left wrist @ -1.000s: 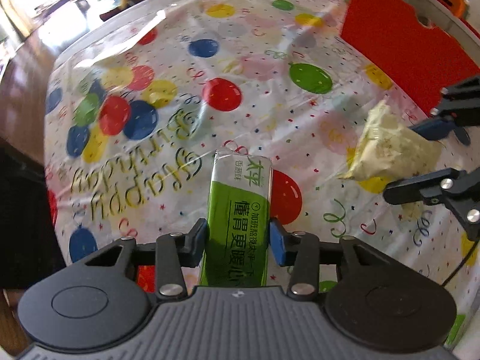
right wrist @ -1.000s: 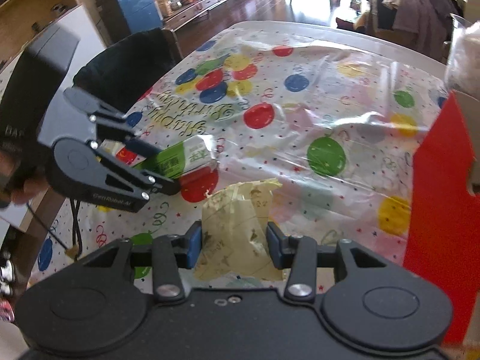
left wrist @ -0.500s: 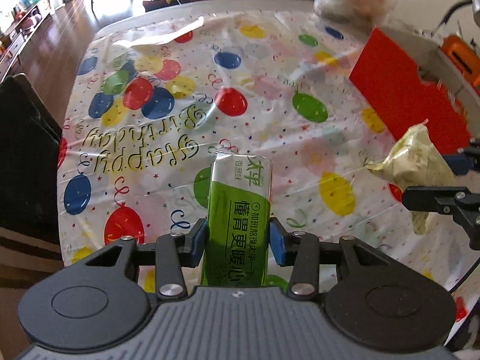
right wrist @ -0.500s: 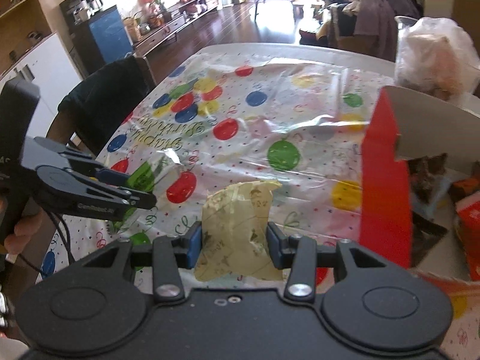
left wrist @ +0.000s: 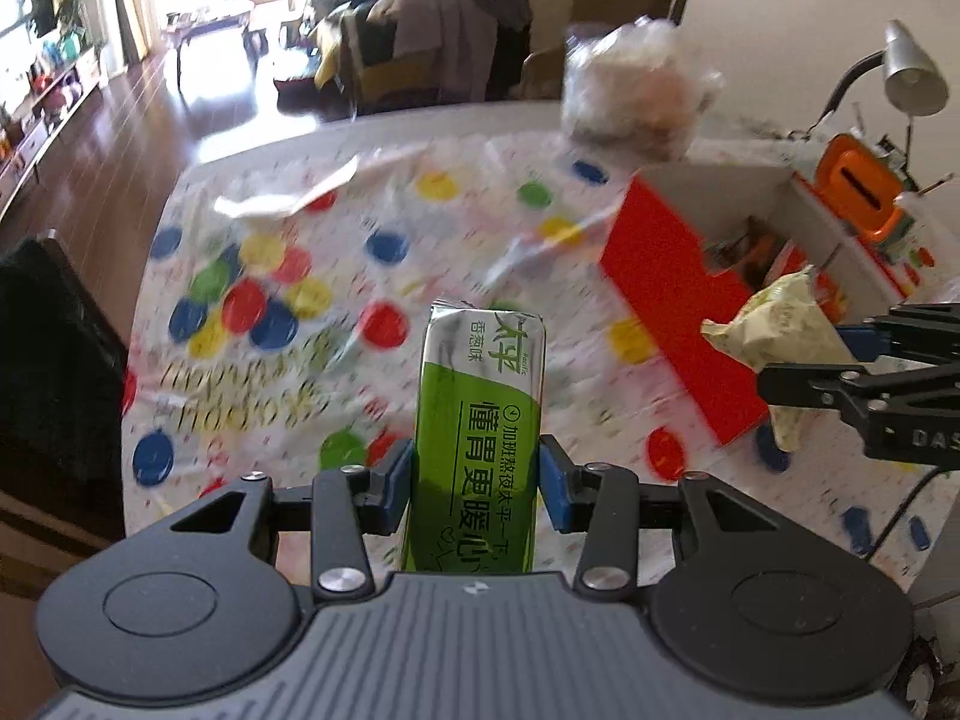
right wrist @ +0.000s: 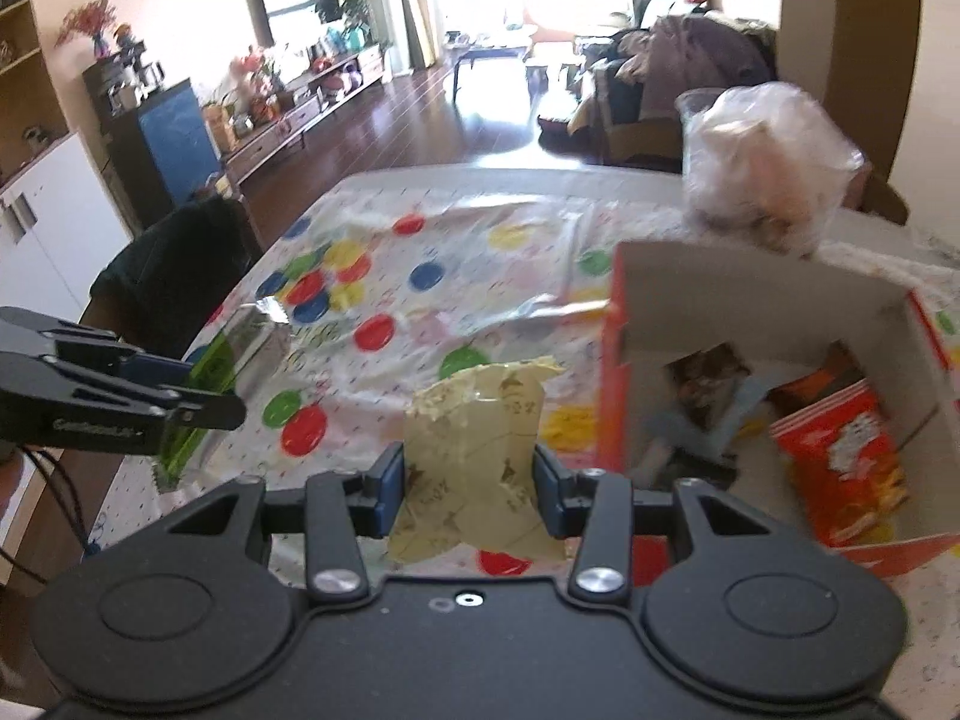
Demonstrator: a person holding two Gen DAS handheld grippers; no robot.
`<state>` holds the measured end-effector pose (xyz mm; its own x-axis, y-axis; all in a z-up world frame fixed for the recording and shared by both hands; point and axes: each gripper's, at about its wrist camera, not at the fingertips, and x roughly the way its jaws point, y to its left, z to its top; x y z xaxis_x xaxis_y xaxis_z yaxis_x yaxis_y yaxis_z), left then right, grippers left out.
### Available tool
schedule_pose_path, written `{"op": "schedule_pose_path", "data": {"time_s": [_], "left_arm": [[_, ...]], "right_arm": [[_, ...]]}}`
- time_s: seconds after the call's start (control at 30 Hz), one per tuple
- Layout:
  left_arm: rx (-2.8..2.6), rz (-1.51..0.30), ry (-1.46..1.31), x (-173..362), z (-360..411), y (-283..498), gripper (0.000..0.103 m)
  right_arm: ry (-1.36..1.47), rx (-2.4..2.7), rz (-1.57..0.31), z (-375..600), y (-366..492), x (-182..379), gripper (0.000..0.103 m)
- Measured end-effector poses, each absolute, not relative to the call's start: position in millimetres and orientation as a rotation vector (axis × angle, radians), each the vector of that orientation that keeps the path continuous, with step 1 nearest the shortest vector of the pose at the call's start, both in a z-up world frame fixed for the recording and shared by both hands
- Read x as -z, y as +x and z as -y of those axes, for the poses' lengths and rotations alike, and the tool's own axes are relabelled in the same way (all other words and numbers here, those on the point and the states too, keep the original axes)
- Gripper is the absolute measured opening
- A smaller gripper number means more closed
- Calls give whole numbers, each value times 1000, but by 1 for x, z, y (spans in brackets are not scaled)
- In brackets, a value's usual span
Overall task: Organize snacks
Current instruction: 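Carry the green bar with the left tool while the right tool carries the yellow bag to the box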
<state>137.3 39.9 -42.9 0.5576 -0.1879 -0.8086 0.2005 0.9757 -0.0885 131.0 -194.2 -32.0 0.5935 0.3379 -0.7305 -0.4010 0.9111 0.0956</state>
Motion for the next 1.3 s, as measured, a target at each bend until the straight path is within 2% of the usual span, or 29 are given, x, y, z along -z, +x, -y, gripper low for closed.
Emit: {"op": "schedule_pose_path", "data": {"time_s": [0.33,0.67,1.3], "left_arm": [[264,-882,29,9,36,155,42],[269,-870,49,-3,124,178,42],[237,-1005,80,43,232,231,42]], "right_arm": [[-96,-377,-748,260,144,5,43],[-92,-354,-739,337,168,3,43],[-66,-350,-836,416,230,33,43]]}}
